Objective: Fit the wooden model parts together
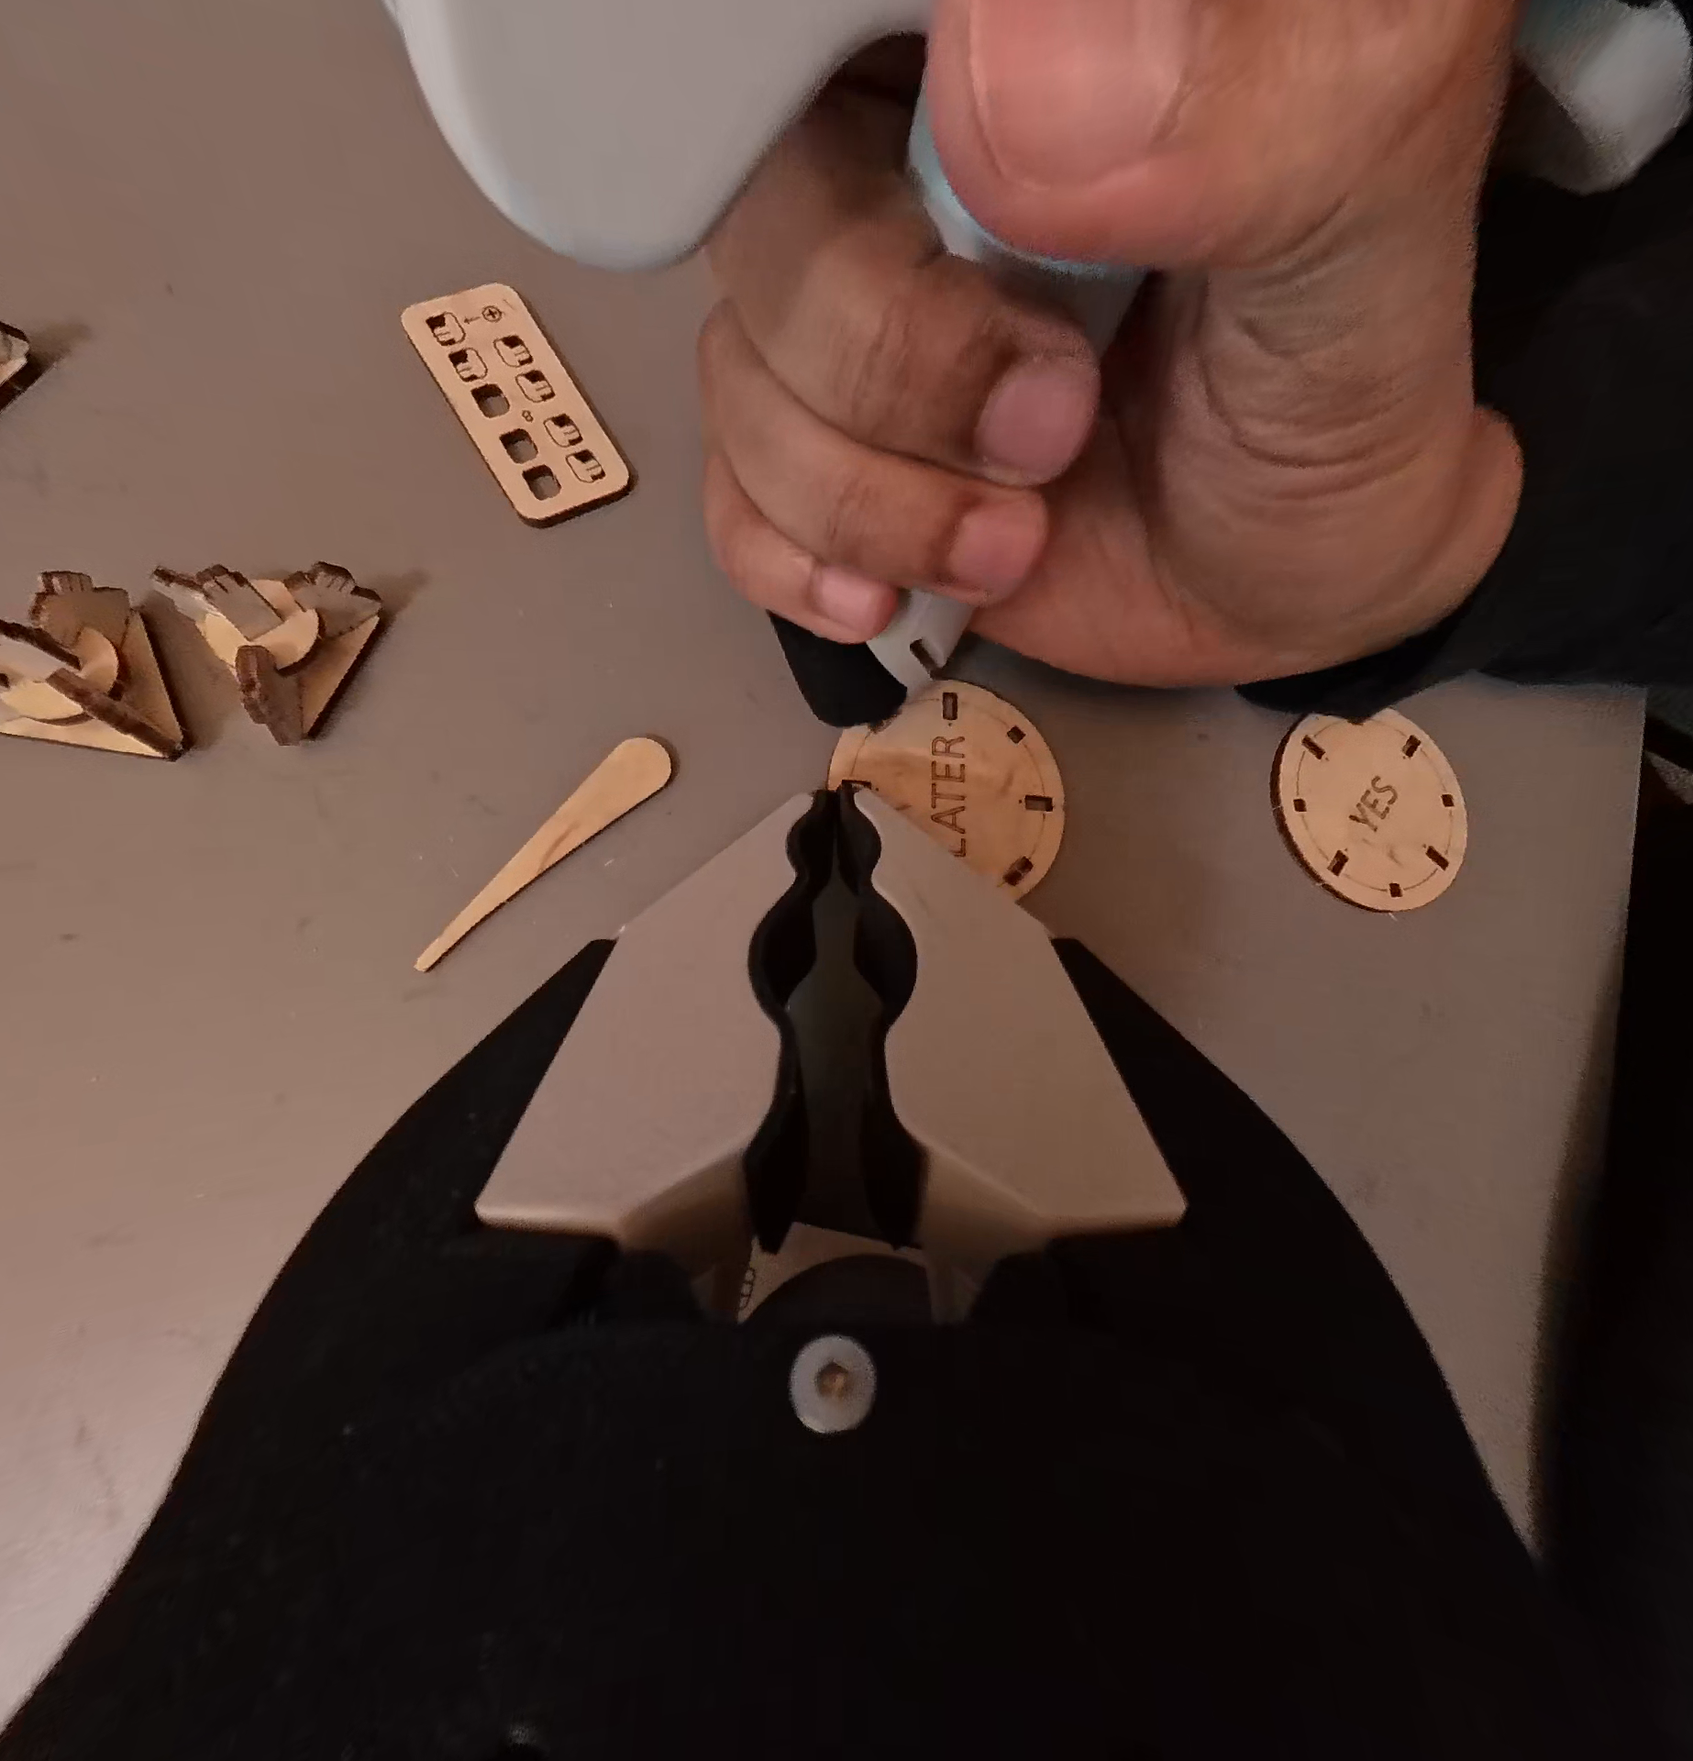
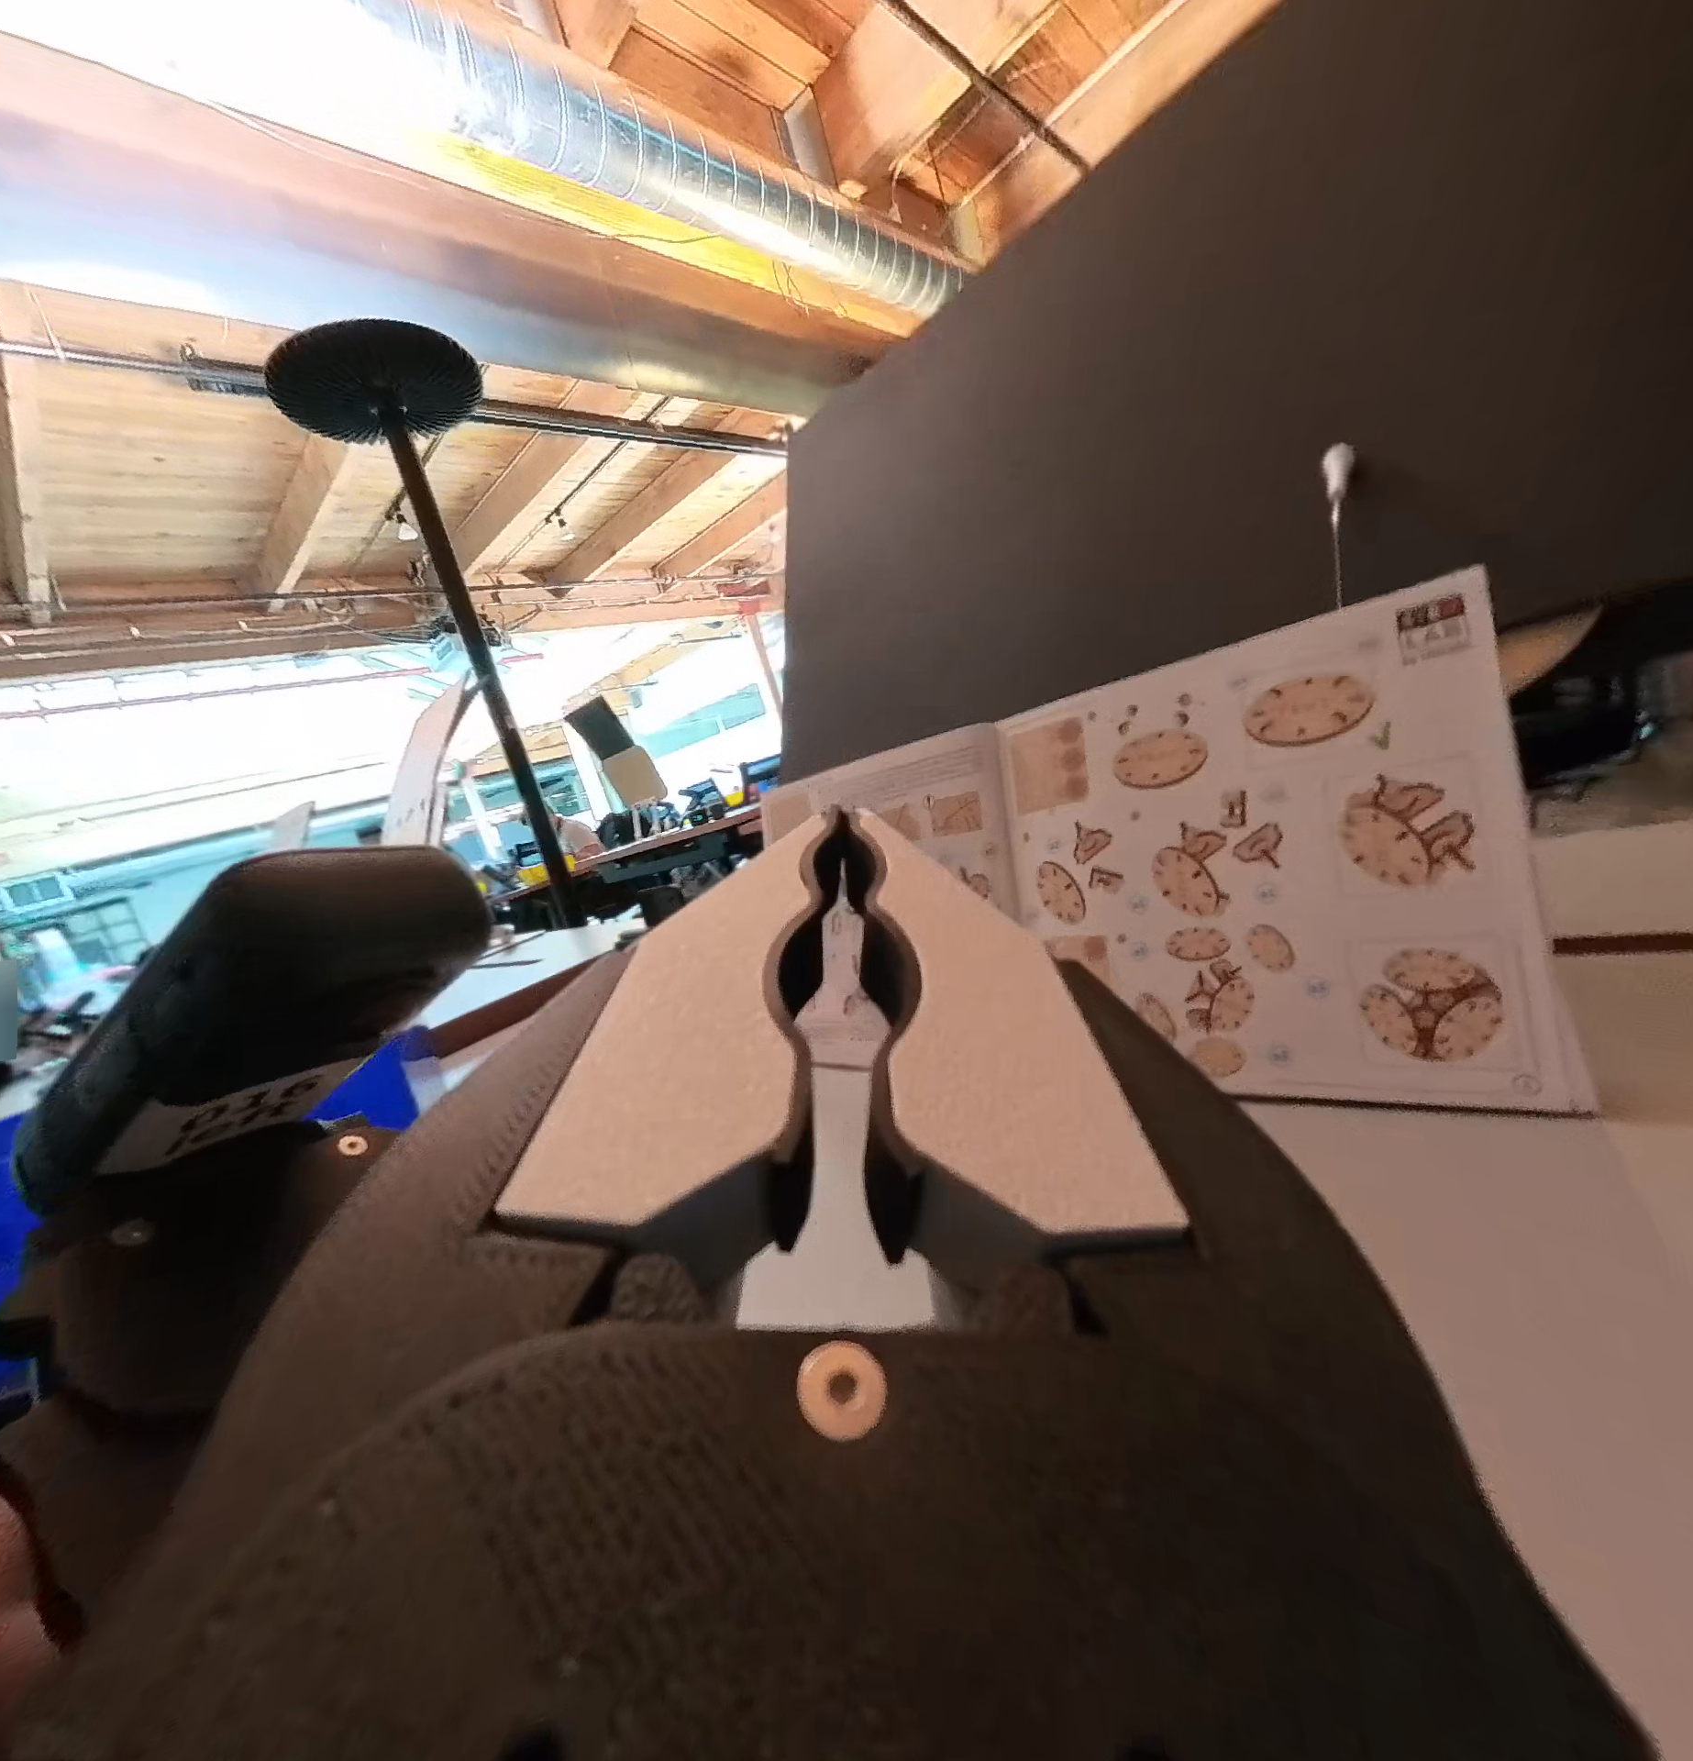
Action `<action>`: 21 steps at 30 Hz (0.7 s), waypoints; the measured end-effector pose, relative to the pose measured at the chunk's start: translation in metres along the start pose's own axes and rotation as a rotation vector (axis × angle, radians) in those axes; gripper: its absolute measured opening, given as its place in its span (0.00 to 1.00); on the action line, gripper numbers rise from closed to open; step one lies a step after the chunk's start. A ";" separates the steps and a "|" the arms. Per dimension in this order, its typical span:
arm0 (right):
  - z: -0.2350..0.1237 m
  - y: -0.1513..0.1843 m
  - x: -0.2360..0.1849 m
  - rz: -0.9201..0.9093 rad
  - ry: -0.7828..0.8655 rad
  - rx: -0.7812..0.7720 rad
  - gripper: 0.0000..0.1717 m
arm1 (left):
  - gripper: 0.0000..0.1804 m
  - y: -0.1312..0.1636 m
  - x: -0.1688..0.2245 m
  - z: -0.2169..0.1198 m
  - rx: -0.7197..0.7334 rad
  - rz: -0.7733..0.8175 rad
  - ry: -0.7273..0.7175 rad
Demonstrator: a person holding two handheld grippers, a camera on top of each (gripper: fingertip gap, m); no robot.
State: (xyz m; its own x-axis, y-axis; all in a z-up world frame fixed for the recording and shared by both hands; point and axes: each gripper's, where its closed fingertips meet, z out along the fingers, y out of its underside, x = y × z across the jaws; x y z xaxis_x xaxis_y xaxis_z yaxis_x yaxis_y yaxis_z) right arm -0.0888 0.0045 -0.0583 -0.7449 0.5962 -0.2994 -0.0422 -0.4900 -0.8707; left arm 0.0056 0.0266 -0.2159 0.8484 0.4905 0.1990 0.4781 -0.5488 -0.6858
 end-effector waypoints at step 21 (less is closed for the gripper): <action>0.002 0.024 -0.007 -0.101 0.058 -0.136 0.00 | 0.00 0.001 0.000 0.000 -0.003 -0.020 0.001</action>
State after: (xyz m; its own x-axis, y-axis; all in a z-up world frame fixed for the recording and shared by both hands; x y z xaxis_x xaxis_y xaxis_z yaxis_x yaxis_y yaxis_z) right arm -0.0855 -0.0124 -0.0761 -0.7014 0.6757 -0.2268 -0.0210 -0.3377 -0.9410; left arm 0.0061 0.0262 -0.2166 0.8390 0.5007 0.2131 0.4954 -0.5410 -0.6796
